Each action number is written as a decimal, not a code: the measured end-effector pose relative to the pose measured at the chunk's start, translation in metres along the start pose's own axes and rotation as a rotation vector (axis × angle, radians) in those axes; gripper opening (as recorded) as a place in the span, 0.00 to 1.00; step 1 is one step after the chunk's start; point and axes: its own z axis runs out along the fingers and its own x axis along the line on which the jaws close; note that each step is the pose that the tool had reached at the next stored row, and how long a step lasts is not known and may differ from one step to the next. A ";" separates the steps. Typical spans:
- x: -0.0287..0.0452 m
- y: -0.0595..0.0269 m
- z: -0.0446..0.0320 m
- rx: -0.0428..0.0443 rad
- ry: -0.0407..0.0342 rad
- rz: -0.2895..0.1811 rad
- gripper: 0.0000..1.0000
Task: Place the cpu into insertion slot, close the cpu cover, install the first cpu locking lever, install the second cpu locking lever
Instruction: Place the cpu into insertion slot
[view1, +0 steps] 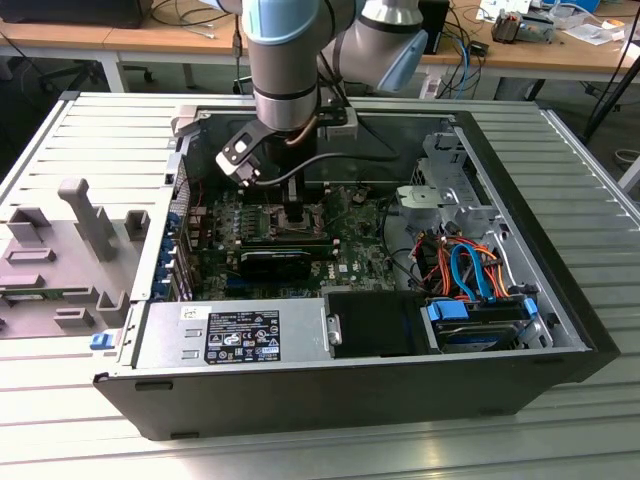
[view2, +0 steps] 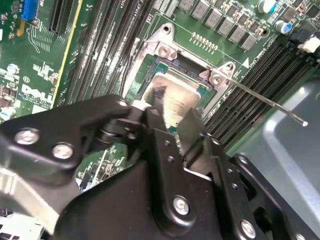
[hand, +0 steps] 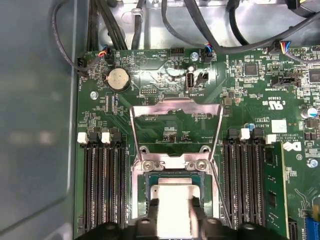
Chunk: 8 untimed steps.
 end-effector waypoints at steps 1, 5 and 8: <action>0.0000 0.0018 0.0002 0.0036 -0.0001 0.000 0.29; 0.0001 0.0064 0.0007 0.0152 -0.0003 0.000 0.11; 0.0001 0.0078 0.0007 0.0649 -0.0069 0.001 0.11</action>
